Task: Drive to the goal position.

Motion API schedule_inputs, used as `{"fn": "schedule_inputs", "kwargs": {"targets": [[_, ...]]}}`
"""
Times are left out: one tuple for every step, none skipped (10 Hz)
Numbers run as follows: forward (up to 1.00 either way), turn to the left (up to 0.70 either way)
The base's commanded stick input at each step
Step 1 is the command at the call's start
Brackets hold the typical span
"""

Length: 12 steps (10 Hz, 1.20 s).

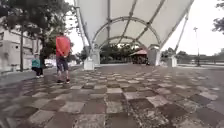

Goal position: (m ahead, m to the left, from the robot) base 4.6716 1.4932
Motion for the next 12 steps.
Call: {"fn": "schedule_inputs", "kwargs": {"targets": [[1.00,0.00],[1.00,0.00],[1.00,0.00],[1.00,0.00],[1.00,0.00],[1.00,0.00],[1.00,0.00],[1.00,0.00],[1.00,0.00],[1.00,0.00],[1.00,0.00],[1.00,0.00]]}}
